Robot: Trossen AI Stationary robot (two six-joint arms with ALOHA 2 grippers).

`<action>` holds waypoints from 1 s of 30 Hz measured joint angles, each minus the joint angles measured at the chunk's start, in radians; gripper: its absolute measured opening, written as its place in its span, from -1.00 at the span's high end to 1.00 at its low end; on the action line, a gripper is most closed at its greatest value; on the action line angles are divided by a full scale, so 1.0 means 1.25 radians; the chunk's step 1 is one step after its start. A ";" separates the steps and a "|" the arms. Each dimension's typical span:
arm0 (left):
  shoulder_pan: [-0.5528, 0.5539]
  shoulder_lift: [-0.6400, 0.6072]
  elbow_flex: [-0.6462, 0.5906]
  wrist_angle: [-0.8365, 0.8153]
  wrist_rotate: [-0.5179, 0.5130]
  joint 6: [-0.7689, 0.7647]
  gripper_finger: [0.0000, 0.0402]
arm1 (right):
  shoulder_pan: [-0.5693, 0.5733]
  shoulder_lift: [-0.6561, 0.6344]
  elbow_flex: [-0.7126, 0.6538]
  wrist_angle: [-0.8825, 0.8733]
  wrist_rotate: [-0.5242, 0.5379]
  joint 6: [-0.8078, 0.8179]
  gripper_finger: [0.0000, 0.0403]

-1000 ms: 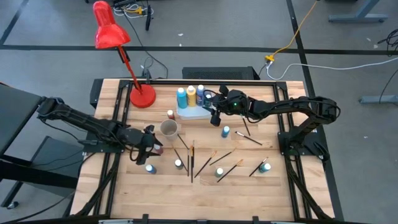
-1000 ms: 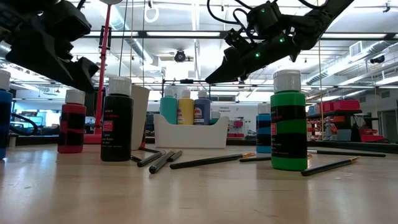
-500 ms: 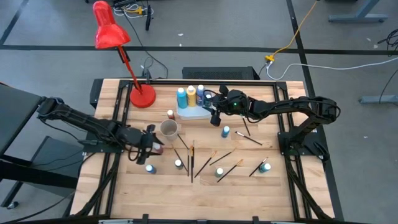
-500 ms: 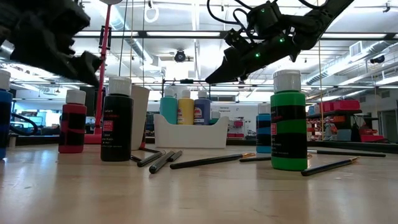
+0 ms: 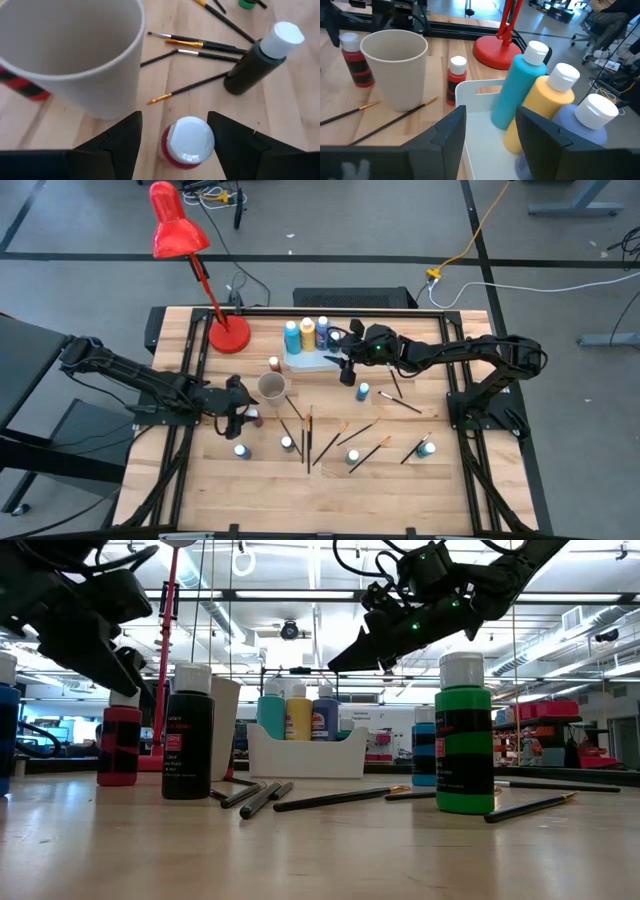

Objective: Pick & Place Paint Supplies
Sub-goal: Put the red paint bottles into the white bin

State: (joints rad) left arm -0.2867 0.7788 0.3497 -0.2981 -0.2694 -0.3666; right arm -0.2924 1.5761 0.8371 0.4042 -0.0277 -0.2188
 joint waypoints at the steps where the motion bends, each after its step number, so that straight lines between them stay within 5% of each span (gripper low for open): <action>1: 0.000 0.000 0.000 -0.001 0.007 -0.010 -0.17 | 0.000 0.000 0.000 0.000 0.000 0.000 0.11; 9: 0.000 0.000 0.000 -0.003 0.035 -0.006 -0.17 | 0.000 0.000 0.000 0.000 0.000 0.016 0.11; 18: 0.000 0.000 0.000 -0.022 -0.021 0.013 -0.15 | 0.000 0.000 0.000 0.000 0.000 0.016 0.11; 30: 0.000 0.000 0.000 0.033 0.001 -0.038 0.36 | 0.000 0.000 0.000 0.000 0.001 0.018 0.11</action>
State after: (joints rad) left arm -0.2863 0.7788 0.3496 -0.2571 -0.2681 -0.4141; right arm -0.2924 1.5761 0.8371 0.4047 -0.0269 -0.1959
